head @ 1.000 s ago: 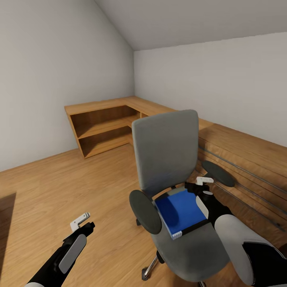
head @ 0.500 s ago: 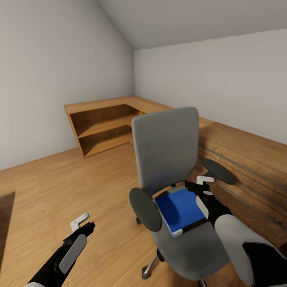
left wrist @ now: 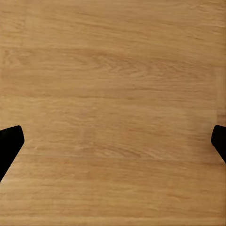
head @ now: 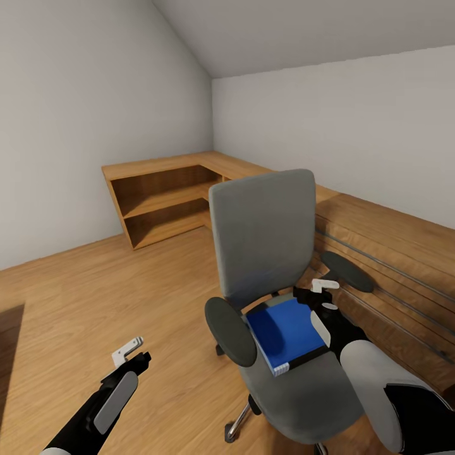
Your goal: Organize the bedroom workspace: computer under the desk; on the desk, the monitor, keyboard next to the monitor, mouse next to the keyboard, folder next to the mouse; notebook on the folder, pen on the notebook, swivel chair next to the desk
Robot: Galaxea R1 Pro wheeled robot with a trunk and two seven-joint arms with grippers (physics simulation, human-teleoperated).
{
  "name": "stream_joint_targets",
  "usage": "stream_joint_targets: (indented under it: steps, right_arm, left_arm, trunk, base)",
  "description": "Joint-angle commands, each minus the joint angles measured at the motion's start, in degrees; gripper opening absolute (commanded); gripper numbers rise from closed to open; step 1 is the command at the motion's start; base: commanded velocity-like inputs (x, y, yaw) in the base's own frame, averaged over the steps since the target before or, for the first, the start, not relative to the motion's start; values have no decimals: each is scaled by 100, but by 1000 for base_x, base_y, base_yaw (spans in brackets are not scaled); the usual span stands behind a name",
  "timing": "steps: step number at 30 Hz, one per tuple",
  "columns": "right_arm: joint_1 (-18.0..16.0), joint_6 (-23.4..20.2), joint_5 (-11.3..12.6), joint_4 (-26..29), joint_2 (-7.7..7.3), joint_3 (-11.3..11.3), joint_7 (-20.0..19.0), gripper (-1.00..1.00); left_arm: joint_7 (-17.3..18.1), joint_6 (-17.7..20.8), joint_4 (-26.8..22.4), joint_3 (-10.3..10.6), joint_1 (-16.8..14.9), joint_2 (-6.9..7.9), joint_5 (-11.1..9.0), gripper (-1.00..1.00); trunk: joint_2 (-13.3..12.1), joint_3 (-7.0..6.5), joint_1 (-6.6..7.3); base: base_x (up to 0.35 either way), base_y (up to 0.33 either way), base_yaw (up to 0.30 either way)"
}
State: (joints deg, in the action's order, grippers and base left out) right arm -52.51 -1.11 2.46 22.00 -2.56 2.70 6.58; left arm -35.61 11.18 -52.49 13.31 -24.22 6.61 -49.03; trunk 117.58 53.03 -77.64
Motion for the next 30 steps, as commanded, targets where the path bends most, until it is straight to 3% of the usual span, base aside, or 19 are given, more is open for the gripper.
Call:
stream_joint_targets:
  steps: [1, 4, 11, 24, 30]
  right_arm:
    - [-2, -12, 26, 6, 1, 2, 9, 100]
    - [-1, -12, 26, 6, 2, 2, 9, 100]
    - [3, -12, 26, 6, 1, 2, 9, 100]
    - [3, -12, 26, 6, 1, 2, 9, 100]
    - [3, -12, 26, 6, 1, 2, 9, 100]
  left_arm:
    - [-43, 16, -9, 23, -4, 7, -22, 100]
    - [-43, 16, -8, 23, -4, 7, -22, 100]
    - [-47, 16, -8, 23, -4, 7, -19, 100]
    - [-49, 16, -7, 21, -4, 7, -20, 100]
    - [-51, 16, -7, 23, -4, 7, -22, 100]
  trunk:
    - [2, 5, 1]
    - [2, 5, 1]
    - [283, 131, -153]
    - [283, 131, -153]
    - [484, 220, -263]
  base:
    - [0, 0, 0]
    - [0, 0, 0]
    - [0, 0, 0]
    - [0, 0, 0]
    - [0, 0, 0]
